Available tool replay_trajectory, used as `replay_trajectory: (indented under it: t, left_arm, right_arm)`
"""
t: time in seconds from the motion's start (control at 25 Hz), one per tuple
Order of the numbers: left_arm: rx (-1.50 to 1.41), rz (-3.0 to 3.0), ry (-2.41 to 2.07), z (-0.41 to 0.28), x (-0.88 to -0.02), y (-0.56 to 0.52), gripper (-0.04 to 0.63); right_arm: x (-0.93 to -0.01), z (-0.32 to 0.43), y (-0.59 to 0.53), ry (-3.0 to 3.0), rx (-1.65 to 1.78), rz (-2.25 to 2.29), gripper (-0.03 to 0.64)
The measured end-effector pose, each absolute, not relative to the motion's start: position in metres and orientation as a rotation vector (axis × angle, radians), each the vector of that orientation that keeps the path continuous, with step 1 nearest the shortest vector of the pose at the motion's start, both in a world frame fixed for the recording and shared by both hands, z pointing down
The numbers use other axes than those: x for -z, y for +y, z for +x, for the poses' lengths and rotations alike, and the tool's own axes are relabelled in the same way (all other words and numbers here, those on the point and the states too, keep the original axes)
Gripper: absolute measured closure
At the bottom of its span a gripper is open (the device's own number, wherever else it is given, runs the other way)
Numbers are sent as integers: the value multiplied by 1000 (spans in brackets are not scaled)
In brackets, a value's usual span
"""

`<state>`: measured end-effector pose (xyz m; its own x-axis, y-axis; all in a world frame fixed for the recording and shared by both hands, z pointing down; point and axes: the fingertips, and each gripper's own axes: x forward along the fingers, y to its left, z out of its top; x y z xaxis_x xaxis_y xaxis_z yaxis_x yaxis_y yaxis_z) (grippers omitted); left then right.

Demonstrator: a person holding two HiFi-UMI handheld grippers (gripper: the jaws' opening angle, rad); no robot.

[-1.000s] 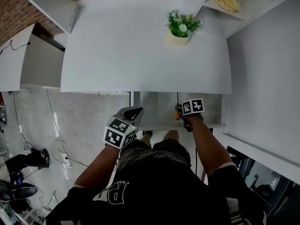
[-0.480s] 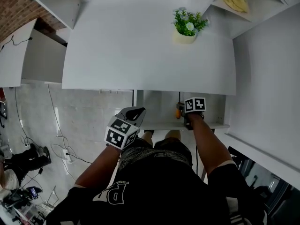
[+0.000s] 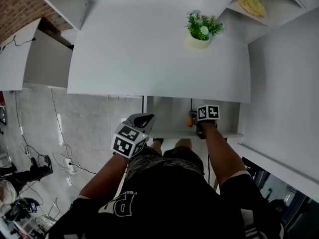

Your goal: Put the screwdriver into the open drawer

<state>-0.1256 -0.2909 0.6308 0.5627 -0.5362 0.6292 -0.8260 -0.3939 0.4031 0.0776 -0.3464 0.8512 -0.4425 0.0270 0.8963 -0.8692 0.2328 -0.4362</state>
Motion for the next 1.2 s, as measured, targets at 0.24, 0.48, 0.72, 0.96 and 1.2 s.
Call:
replay_trajectory:
  t: [0.24, 0.48, 0.72, 0.96, 1.2]
  left_arm:
    - [-514, 2125, -1077, -123, -620, -292, 578]
    - [-504, 2201, -1036, -112, -604, -298, 577]
    - [-504, 2303, -952, -86, -579, -303, 577]
    - [-456, 2371, -929, -67, -550, -312, 577]
    - [-326, 2383, -910, -46, -515, -305, 577]
  right_arm:
    - [-836, 81, -349, -1668, -1294, 808, 540]
    - [-800, 85, -352, -1733, -1249, 846, 540]
    - [-744, 95, -347, -1885, -1155, 921, 595]
    - [-656, 85, -341, -2192, -1100, 1005, 611]
    - [-571, 70, -309, -2440, -818, 955, 612]
